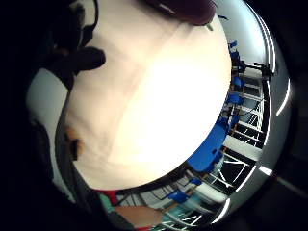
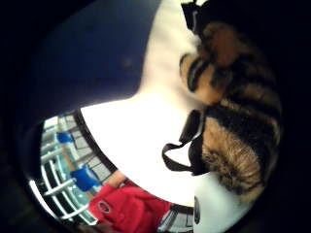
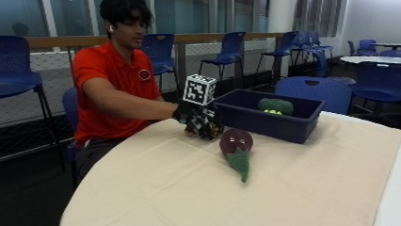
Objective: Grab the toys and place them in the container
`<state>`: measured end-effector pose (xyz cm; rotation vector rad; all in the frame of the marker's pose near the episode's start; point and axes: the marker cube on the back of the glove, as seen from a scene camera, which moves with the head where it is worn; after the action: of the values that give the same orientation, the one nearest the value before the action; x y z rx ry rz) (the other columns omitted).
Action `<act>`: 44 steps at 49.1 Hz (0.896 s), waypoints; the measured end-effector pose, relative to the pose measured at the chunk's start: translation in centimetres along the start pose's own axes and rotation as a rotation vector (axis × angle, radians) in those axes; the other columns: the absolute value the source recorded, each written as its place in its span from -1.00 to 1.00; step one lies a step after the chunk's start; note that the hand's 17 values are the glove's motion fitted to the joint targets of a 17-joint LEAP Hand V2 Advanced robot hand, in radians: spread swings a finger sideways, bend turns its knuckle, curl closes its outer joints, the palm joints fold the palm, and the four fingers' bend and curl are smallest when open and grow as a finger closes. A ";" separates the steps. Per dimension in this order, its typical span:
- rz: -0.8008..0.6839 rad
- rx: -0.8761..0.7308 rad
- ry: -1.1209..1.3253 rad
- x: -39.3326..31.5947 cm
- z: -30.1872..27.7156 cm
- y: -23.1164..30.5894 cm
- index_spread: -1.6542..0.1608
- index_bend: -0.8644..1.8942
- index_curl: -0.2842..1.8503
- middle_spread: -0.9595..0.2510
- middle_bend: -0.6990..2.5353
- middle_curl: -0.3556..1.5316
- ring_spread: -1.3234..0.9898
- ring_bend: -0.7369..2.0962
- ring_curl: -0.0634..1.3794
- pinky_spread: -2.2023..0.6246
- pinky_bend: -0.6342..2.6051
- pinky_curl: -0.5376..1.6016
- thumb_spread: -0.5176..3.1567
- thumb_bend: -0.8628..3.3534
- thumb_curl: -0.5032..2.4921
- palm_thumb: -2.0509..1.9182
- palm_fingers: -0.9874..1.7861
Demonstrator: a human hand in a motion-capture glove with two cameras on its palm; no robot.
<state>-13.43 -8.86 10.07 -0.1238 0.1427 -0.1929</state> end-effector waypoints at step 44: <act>-0.009 0.318 -0.091 -4.3 -21.8 -6.9 0.32 -0.24 -0.40 -0.08 -0.40 -0.26 -0.28 0.01 -0.34 0.24 0.00 -0.18 -0.27 -0.53 -0.17 0.36 0.37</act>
<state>-22.18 -17.12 -9.80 0.1830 0.0194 -0.2157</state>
